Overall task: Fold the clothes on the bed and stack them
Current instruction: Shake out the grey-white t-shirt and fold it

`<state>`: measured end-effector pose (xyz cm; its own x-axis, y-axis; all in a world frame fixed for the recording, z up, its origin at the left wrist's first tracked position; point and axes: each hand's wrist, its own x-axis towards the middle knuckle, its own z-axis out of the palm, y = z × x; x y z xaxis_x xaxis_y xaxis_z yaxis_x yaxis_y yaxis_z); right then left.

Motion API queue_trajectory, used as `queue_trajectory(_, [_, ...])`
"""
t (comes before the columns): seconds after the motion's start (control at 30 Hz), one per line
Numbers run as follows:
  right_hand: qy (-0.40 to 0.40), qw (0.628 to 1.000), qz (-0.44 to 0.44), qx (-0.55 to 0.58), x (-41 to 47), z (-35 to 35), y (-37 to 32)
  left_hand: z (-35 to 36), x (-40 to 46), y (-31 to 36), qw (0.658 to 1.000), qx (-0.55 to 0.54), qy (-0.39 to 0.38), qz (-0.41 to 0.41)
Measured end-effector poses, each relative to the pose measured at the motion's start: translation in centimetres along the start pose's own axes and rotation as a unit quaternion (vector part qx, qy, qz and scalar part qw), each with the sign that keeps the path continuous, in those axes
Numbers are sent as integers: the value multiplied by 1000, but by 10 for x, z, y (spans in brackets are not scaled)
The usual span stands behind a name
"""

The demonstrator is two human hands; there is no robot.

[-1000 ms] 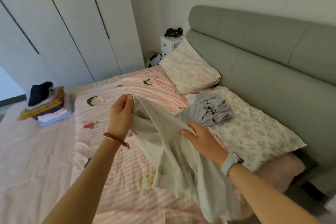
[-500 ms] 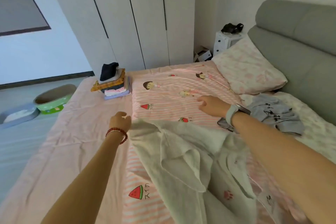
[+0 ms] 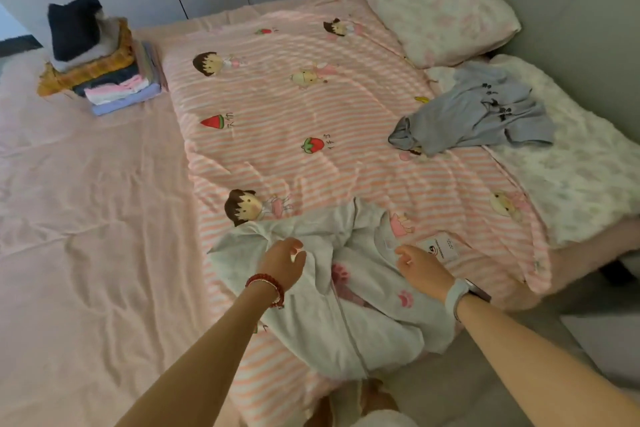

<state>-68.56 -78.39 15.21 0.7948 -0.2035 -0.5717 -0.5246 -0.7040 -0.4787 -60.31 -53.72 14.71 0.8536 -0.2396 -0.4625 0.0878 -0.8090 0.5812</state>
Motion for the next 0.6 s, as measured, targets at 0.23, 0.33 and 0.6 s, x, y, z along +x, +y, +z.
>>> queue_trajectory(0.23, [100,980,158,68,22,53,67,70,63,33,986,115,-30,115])
queue_trajectory(0.33, [141,965,194,101,30,66,93,88,106,54,958,225,-41,171])
queue_trajectory(0.6, [88,967,193,143,52,69,124,122,170,67,887,415,-103,176])
